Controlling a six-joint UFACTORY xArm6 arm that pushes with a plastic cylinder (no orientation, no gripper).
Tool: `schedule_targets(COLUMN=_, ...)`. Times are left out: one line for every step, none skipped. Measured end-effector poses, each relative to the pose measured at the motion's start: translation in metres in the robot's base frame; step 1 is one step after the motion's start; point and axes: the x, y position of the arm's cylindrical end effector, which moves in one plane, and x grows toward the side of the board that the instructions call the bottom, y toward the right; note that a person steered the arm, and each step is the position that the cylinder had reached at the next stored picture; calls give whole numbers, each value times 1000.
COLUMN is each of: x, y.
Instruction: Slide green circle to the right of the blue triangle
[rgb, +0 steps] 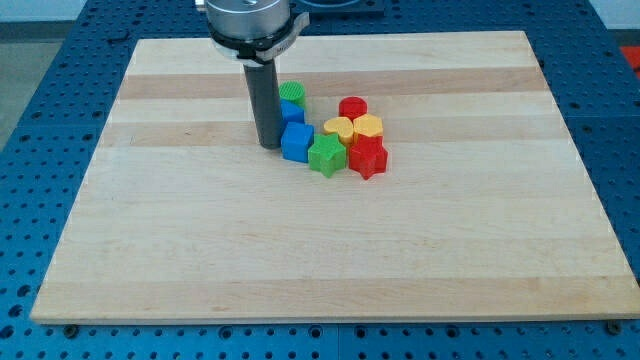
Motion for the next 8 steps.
schedule_targets(x=-4, y=0)
schedule_targets(x=-2, y=-28)
schedule_targets(x=20, y=-63)
schedule_targets(x=18, y=-101)
schedule_targets(x=-16, y=-120)
schedule_targets(x=-48, y=-120)
schedule_targets(x=-78, y=-106)
schedule_targets(x=-101, y=-81)
